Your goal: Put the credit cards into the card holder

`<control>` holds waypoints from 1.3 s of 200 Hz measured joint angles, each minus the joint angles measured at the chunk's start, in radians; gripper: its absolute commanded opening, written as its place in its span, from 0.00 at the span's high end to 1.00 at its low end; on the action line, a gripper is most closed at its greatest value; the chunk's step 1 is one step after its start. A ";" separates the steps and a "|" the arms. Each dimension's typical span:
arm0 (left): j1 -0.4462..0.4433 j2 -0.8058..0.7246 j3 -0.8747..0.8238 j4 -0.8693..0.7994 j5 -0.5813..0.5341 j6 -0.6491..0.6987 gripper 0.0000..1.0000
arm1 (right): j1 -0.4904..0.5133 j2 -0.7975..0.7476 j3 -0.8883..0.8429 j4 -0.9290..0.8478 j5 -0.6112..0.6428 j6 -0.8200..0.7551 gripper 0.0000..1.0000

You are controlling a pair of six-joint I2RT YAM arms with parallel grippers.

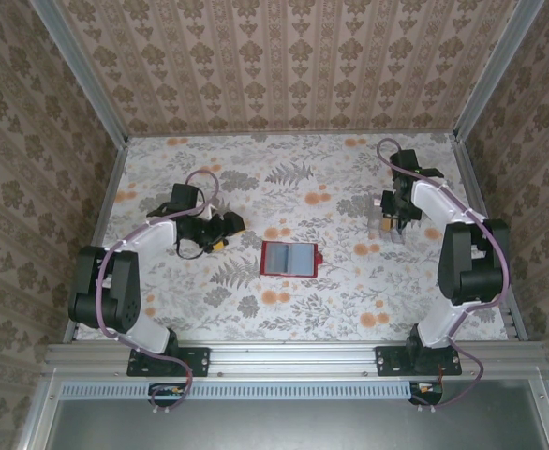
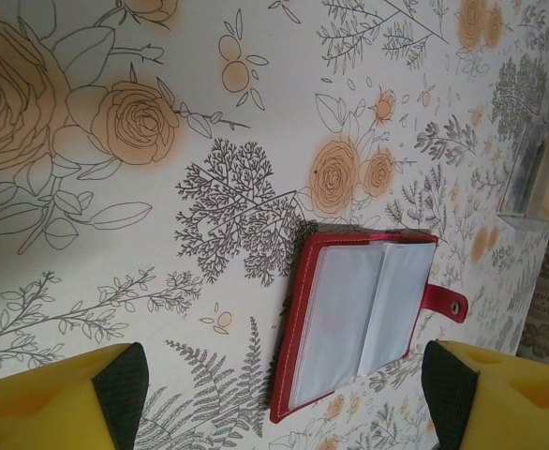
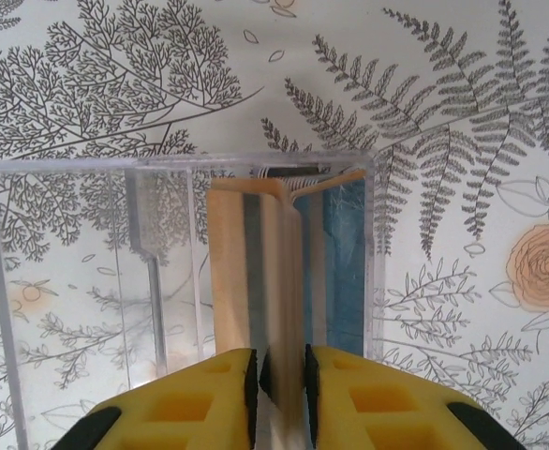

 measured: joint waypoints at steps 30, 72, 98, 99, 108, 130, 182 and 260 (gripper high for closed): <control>0.000 0.000 0.000 0.004 0.000 0.000 0.20 | -0.011 -0.023 -0.006 0.009 -0.087 0.002 0.73; 0.000 0.000 0.000 0.003 0.000 0.000 0.20 | -0.019 -0.023 -0.007 0.029 -0.161 0.015 0.65; 0.000 -0.001 -0.001 0.002 0.000 0.000 0.20 | -0.019 -0.023 -0.007 0.030 -0.161 0.019 0.62; 0.000 -0.001 -0.001 0.002 0.000 0.000 0.20 | -0.019 -0.023 -0.007 0.030 -0.161 0.020 0.62; 0.000 -0.001 -0.001 0.001 0.000 0.000 0.20 | -0.020 -0.026 -0.008 0.031 -0.161 0.019 0.61; 0.000 -0.001 -0.001 0.000 0.000 0.000 0.20 | -0.022 -0.061 -0.023 0.031 -0.155 0.019 0.60; 0.000 -0.001 -0.001 0.000 0.000 0.000 0.19 | -0.035 -0.093 -0.044 0.047 -0.129 0.020 0.55; 0.000 -0.001 -0.001 -0.004 -0.015 0.001 0.18 | -0.035 -0.024 -0.059 0.062 -0.155 0.016 0.61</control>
